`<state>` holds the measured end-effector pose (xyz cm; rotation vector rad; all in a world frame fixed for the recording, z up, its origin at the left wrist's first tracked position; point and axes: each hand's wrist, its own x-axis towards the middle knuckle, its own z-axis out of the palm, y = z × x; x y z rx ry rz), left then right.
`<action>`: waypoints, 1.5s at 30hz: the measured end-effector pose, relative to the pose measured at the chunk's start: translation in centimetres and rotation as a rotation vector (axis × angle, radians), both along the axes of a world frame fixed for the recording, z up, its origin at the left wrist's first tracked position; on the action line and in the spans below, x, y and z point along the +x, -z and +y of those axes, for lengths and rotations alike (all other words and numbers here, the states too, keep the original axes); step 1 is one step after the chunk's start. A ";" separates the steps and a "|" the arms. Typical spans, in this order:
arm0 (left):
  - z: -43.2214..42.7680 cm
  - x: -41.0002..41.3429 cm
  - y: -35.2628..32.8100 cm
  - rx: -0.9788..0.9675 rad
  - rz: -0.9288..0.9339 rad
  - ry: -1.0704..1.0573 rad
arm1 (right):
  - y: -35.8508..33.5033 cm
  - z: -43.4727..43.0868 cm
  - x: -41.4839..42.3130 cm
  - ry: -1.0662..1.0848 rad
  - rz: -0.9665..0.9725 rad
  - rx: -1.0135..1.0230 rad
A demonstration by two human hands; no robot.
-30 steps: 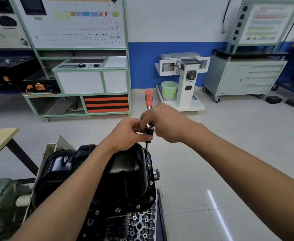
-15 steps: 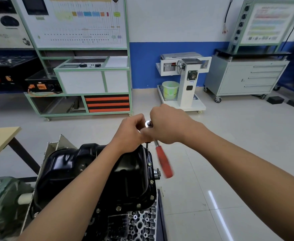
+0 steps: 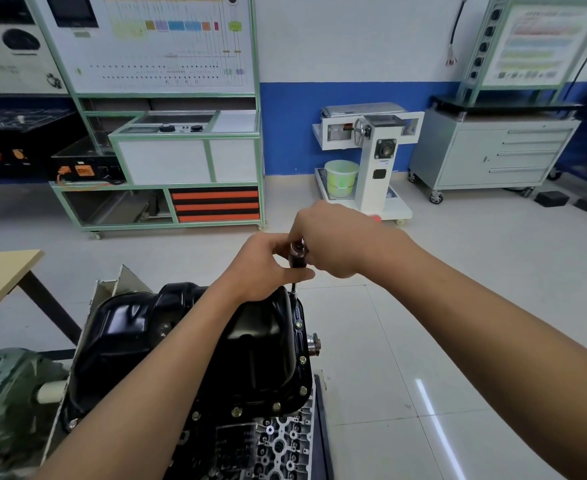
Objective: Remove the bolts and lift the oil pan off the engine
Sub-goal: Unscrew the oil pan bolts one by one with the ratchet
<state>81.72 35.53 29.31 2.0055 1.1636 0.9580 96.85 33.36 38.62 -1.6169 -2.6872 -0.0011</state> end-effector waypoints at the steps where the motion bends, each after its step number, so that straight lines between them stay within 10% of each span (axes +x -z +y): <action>1: 0.0 -0.1 -0.1 -0.023 0.002 0.005 | 0.0 0.0 0.1 -0.029 -0.032 0.002; 9: 0.6 -0.4 -0.4 -0.116 0.040 -0.002 | 0.5 0.1 0.4 -0.279 -0.015 0.036; 28: 0.1 0.3 -0.1 -0.083 -0.120 -0.046 | 0.8 -0.8 -0.3 0.168 0.192 -0.021; 35: 0.5 -0.2 0.2 -0.104 -0.019 0.004 | 0.1 -0.9 0.1 0.022 -0.033 0.147; 45: 1.0 -0.7 0.1 -0.127 -0.010 0.039 | 1.4 0.4 1.6 -0.172 0.202 0.018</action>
